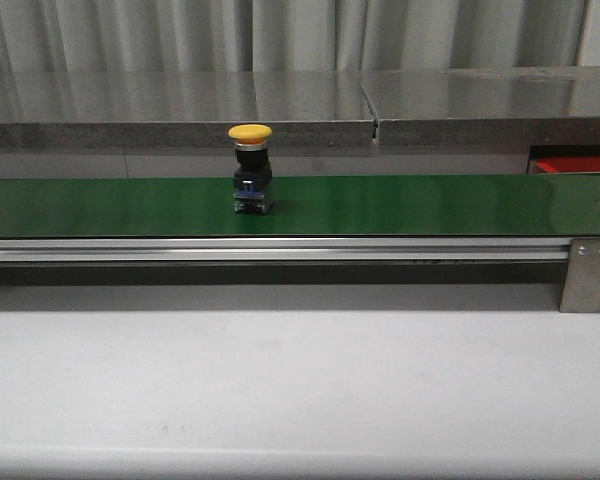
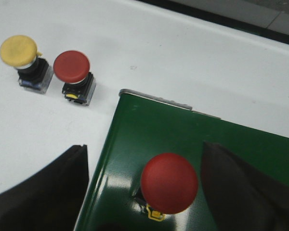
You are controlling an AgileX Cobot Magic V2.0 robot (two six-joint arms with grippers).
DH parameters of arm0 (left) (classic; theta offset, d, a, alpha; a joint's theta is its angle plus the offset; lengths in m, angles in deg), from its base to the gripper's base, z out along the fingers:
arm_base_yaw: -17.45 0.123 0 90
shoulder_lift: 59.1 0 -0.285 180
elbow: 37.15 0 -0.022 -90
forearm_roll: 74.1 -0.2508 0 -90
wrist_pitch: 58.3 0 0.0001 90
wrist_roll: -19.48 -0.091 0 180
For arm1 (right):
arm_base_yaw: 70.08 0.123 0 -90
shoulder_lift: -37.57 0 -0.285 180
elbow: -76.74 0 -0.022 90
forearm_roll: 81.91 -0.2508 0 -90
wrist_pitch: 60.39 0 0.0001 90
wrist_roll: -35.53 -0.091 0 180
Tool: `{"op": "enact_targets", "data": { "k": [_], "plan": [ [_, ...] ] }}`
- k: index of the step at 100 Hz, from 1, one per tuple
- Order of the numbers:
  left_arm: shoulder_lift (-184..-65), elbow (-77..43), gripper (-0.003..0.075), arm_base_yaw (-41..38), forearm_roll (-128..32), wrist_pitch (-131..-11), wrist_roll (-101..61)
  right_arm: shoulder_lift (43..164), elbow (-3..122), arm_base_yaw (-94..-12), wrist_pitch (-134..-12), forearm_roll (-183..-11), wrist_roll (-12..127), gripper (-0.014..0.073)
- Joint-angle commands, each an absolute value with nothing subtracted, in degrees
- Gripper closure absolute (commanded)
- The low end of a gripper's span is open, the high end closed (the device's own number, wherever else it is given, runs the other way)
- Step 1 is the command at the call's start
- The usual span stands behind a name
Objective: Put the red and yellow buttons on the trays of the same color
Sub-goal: 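Set the red button on the green belt and open the left gripper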
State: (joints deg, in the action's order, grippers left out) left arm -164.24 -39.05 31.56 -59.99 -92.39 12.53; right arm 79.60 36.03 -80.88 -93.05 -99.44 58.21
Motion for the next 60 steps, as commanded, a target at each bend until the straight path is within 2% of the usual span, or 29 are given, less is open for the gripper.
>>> {"op": "enact_targets", "data": {
  "k": [1,27,60],
  "plan": [
    [-159.7,-40.6,0.0332,29.7,-58.8,-90.1,11.5,79.4,37.6,-80.9,-89.2,-100.3,58.7,0.0711],
    [-156.3,-40.6,0.0742,24.9,-58.8,-92.9,11.4,79.4,37.6,-80.9,-89.2,-100.3,58.7,0.0711],
    [-151.5,-39.0,0.0741,18.7,-59.0,-94.8,9.6,79.4,37.6,-80.9,-89.2,-100.3,58.7,0.0711]
  ]
}}
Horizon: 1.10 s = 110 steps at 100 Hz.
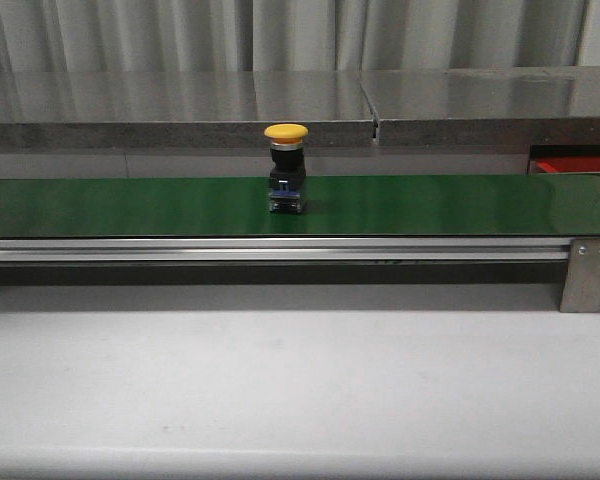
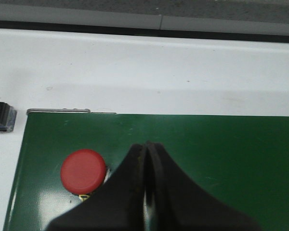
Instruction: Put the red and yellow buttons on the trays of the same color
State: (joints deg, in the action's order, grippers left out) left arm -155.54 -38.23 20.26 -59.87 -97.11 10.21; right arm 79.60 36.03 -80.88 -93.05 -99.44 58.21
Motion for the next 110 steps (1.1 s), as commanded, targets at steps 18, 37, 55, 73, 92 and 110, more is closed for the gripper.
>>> {"op": "enact_targets", "data": {
  "k": [18,37,55,73,92,110],
  "plan": [
    [-146.9,-34.8,0.0741,16.8,-59.1,-94.6,9.6,79.4,37.6,-80.9,-89.2,-100.3,58.7,0.0711],
    [-140.4,-30.2,0.0741,16.3,-59.3,-94.4,9.6,79.4,37.6,-80.9,-89.2,-100.3,58.7,0.0711],
    [-133.1,-25.7,0.0741,16.3,-59.3,-94.4,9.6,79.4,37.6,-80.9,-89.4,-100.3,58.7,0.0711],
    [-126.0,-21.1,0.0741,16.3,-59.3,-94.4,9.6,79.4,37.6,-80.9,-89.5,-100.3,58.7,0.0711],
    [-119.6,-16.5,0.0741,16.3,-59.3,-94.8,9.6,79.4,37.6,-80.9,-89.5,-100.6,58.7,0.0711],
    [-114.1,-12.5,0.0741,16.3,-59.3,-94.9,9.6,79.4,37.6,-80.9,-90.1,-100.7,58.7,0.0711]
  ]
}}
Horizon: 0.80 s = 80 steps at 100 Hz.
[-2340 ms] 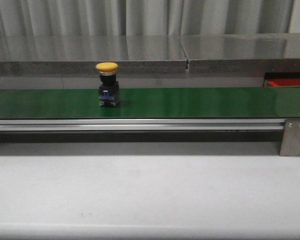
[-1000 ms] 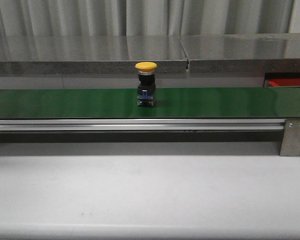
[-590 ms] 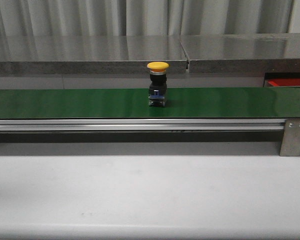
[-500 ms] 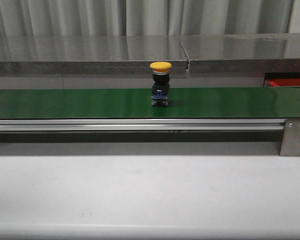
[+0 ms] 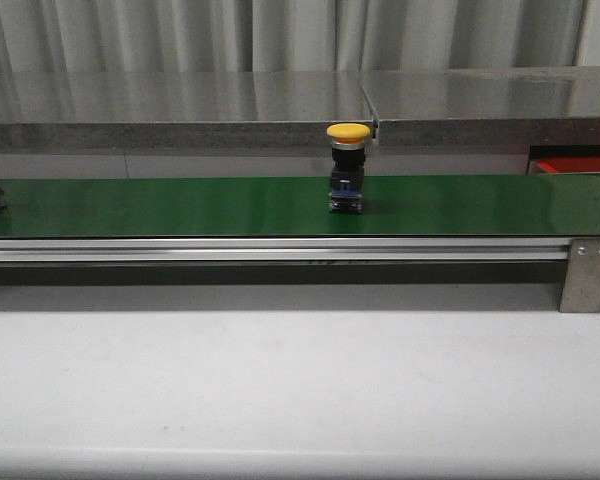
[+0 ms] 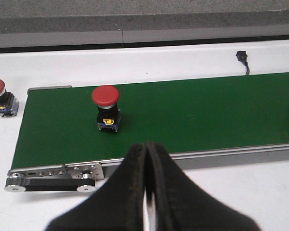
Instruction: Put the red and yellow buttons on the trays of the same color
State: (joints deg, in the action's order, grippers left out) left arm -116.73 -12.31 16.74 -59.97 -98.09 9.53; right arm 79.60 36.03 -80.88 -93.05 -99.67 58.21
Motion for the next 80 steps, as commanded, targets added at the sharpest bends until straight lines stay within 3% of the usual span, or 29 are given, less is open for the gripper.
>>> {"op": "enact_targets", "data": {
  "k": [1,37,69,80],
  "plan": [
    [-114.0,-12.3,0.0741,16.3,-59.3,-94.9,9.6,79.4,37.6,-80.9,-90.2,-100.7,58.7,0.0711],
    [-111.0,-10.7,0.0741,16.3,-59.5,-96.4,9.6,83.1,42.1,-80.4,-91.3,-100.7,58.7,0.0711],
    [-111.0,-10.7,0.0741,16.3,-59.5,-97.1,9.6,98.2,55.9,-74.4,-97.6,-100.6,58.7,0.0708],
    [-111.0,-10.7,0.0741,16.3,-59.5,-97.1,9.6,104.3,60.2,-72.3,-99.7,-100.6,58.7,0.0632]
  ]
}}
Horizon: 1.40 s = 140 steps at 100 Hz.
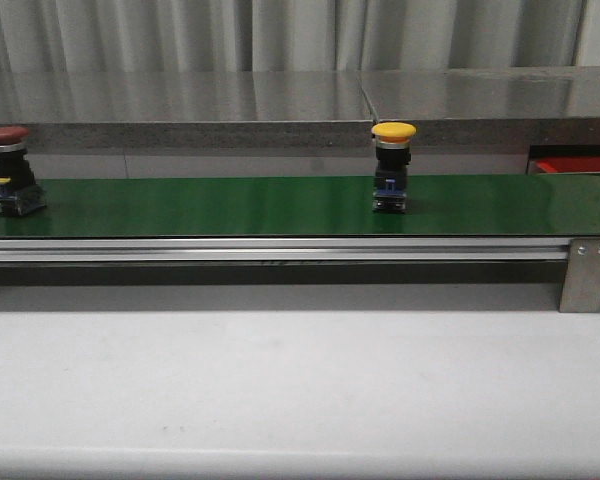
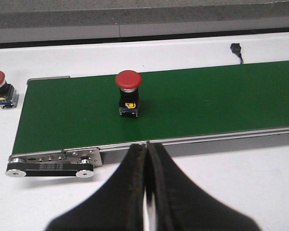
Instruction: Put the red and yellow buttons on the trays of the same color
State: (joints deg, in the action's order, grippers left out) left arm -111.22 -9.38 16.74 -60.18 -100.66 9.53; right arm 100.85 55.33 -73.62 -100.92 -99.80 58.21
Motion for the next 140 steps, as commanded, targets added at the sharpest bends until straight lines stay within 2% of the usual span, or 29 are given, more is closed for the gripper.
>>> {"op": "enact_targets", "data": {
  "k": [1,11,13,22,29,34,83,125,135,140],
  "plan": [
    [-111.0,-10.7,0.0741,16.3,-59.5,-97.1,9.6,104.6,60.8,-72.2,-99.8,-100.6,58.7,0.0613],
    [-111.0,-10.7,0.0741,16.3,-59.5,-97.1,9.6,109.7,64.7,-70.4,-101.2,-100.6,58.7,0.0428],
    [-111.0,-10.7,0.0741,16.3,-59.5,-97.1,9.6,110.8,65.5,-70.0,-101.4,-100.6,58.7,0.0358],
    [-111.0,-10.7,0.0741,16.3,-59.5,-97.1,9.6,115.2,68.8,-68.4,-102.1,-100.6,58.7,0.0144],
    [-111.0,-10.7,0.0741,16.3,-59.5,-97.1,9.6,118.5,71.4,-67.3,-103.0,-100.6,58.7,0.0039],
    [-111.0,-10.7,0.0741,16.3,-59.5,-97.1,9.6,120.8,73.2,-66.6,-103.9,-100.6,58.7,0.0004],
    [-111.0,-10.7,0.0741,16.3,-59.5,-97.1,9.6,143.0,93.7,-63.5,-118.6,-100.3,58.7,-0.0003],
    [-111.0,-10.7,0.0741,16.3,-59.5,-97.1,9.6,153.3,98.4,-63.5,-118.1,-99.8,58.7,0.0],
    [-111.0,-10.7,0.0741,16.3,-59.5,-97.1,9.6,154.3,98.4,-63.5,-118.2,-99.8,58.7,0.0067],
    [-111.0,-10.7,0.0741,16.3,-59.5,-97.1,9.6,154.5,98.4,-63.5,-118.2,-99.8,58.7,0.0166]
  ]
}}
